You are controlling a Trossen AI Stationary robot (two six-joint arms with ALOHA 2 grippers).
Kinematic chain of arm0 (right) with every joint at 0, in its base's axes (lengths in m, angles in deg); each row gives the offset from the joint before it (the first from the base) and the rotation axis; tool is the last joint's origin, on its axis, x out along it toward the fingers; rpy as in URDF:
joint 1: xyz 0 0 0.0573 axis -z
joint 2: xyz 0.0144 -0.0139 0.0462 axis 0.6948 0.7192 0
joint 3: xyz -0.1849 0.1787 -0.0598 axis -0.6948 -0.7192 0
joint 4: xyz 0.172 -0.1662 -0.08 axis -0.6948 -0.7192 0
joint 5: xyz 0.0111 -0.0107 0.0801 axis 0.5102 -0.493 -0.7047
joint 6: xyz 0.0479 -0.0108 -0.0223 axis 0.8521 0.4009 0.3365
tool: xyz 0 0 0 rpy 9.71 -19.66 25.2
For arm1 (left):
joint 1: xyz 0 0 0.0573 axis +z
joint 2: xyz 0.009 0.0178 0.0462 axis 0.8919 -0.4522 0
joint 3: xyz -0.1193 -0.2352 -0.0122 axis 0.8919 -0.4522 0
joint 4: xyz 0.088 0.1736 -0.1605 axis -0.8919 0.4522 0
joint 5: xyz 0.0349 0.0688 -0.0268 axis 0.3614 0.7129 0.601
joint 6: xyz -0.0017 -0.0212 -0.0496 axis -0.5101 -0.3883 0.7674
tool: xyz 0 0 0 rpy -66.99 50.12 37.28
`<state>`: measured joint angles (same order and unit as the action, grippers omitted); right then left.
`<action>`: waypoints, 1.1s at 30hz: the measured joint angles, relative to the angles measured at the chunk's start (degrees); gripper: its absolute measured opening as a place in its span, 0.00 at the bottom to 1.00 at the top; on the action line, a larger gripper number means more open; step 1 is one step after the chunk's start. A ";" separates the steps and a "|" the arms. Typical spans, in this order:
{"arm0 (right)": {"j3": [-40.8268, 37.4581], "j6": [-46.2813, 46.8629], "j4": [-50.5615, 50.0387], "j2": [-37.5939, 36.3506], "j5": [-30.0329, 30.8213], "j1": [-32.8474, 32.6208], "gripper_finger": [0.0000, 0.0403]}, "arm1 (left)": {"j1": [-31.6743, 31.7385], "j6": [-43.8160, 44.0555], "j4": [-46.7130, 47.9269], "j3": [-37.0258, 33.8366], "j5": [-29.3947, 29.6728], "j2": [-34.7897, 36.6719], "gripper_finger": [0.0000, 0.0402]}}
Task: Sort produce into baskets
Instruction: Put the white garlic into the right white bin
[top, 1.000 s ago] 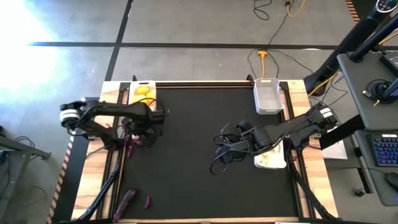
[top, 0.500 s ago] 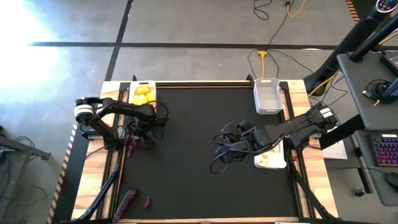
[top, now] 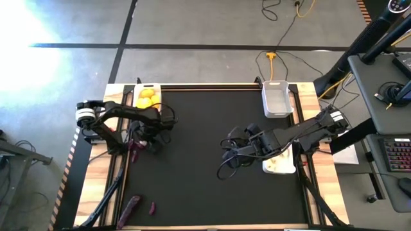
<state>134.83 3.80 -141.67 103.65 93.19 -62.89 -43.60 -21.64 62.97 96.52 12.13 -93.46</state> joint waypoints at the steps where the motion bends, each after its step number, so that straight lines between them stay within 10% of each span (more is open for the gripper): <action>1: 0.00 -0.33 0.00 0.00 0.00 0.00 0.71 | -0.12 0.29 -0.06 0.00 -0.18 0.00 0.54; 12: 0.94 -5.75 -1.12 -1.65 0.27 0.02 0.70 | -5.97 6.07 -11.02 2.64 -9.31 0.16 0.25; 33: -4.29 -2.31 -4.59 -4.90 2.52 -2.26 0.66 | -20.26 13.01 -54.71 16.08 0.84 -3.25 0.24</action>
<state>130.53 1.49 -146.26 98.75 95.72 -65.15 -63.86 -8.63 8.26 112.60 12.96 -96.71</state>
